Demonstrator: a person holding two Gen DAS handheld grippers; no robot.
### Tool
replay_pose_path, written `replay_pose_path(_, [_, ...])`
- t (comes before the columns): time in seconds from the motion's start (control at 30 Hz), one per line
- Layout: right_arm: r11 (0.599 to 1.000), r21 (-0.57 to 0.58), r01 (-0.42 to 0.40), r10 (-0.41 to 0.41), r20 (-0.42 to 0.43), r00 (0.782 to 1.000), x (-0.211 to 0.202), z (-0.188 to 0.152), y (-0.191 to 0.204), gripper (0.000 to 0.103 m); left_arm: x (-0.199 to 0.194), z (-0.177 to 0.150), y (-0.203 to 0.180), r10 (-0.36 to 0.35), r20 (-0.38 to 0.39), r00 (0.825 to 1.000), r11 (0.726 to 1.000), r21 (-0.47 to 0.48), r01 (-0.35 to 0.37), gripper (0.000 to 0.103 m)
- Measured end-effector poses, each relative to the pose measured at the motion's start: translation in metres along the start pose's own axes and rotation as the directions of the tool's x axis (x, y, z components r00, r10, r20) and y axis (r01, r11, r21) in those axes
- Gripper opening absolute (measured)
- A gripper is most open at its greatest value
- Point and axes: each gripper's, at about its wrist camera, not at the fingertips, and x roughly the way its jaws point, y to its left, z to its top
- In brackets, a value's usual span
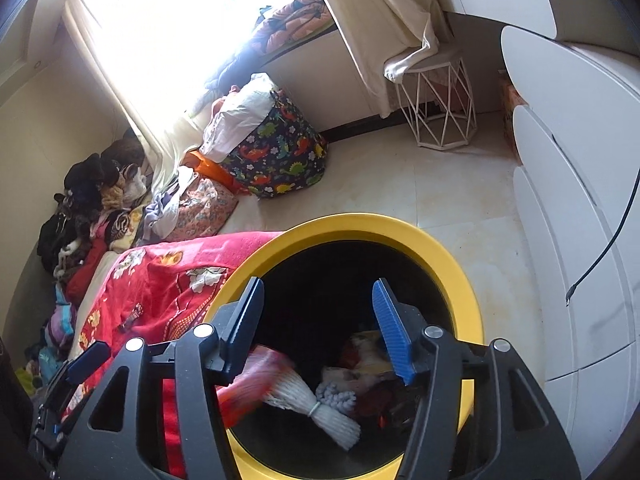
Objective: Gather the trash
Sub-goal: 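Open both tools to drop the yellow wrapper and red tube into the bin, then move both tools back over the bed toward the purple and brown wrappers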
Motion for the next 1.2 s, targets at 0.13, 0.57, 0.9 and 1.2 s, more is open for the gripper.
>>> replay_pose_path(0.13, [0.999, -0.031, -0.020, 0.020, 0.002, 1.000, 0.000, 0.000, 0.009, 0.058, -0.005, -0.001, 0.010, 0.056, 0.006, 0.998, 0.998, -0.014, -0.056, 0.091])
replay_pose_path(0.57, [0.969, -0.201, -0.146, 0.141, -0.039, 0.989, 0.012, 0.000, 0.081, 0.064, -0.039, -0.003, 0.070, 0.205, 0.055, 0.977, 0.974, -0.108, -0.198, 0.092])
replay_pose_path(0.9, [0.932, -0.300, -0.202, 0.186, -0.083, 0.979, 0.026, -0.006, 0.136, 0.068, -0.062, -0.008, 0.116, 0.287, 0.063, 0.956, 0.946, -0.178, -0.272, 0.092])
replay_pose_path(1.2, [0.885, -0.389, -0.256, 0.217, -0.142, 0.966, 0.053, -0.015, 0.197, 0.075, -0.075, -0.027, 0.161, 0.356, 0.023, 0.934, 0.908, -0.245, -0.340, 0.092])
